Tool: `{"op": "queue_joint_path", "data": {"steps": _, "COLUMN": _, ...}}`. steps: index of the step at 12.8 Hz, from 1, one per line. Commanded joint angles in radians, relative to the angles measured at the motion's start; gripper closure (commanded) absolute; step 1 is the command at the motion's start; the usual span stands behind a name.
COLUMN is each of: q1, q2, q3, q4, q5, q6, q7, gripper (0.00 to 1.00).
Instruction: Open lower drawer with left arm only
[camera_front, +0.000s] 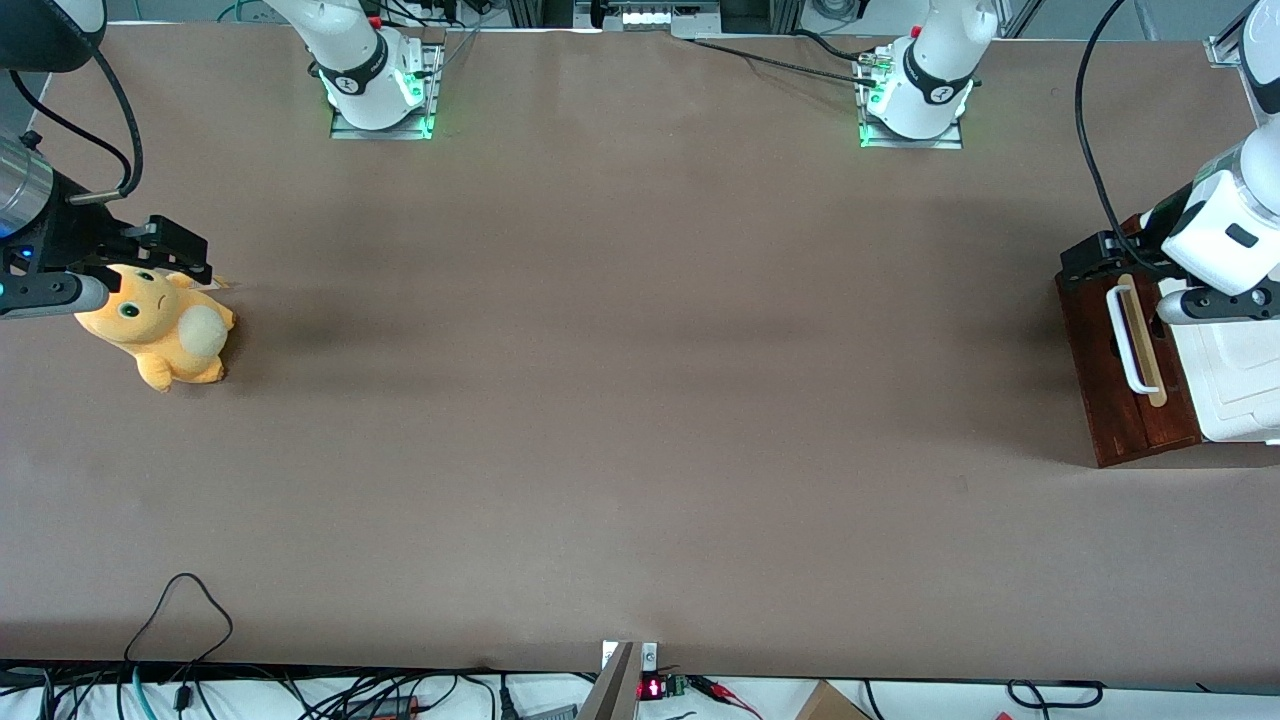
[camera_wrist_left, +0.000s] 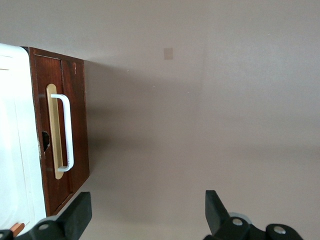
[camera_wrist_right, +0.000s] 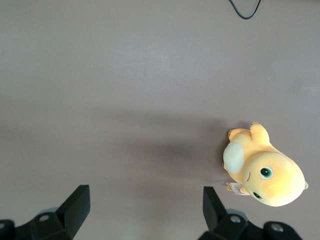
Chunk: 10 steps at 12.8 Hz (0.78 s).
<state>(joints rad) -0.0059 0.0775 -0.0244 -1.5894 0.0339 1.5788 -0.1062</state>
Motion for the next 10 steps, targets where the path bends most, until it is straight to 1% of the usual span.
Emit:
{"op": "queue_joint_path", "data": {"steps": 1, "q1": 0.003, "q2": 0.018, "q3": 0.004, "q4": 0.039, "q5": -0.022, "q6": -0.043, "q7": 0.028, "gripper": 0.0}}
{"op": "queue_joint_path", "data": {"steps": 7, "q1": 0.003, "q2": 0.028, "q3": 0.004, "q4": 0.055, "q5": -0.02, "q6": -0.049, "q7": 0.022, "gripper": 0.0}}
{"op": "queue_joint_path", "data": {"steps": 10, "q1": 0.003, "q2": 0.028, "q3": 0.004, "q4": 0.055, "q5": -0.025, "q6": -0.08, "q7": 0.026, "gripper": 0.0}}
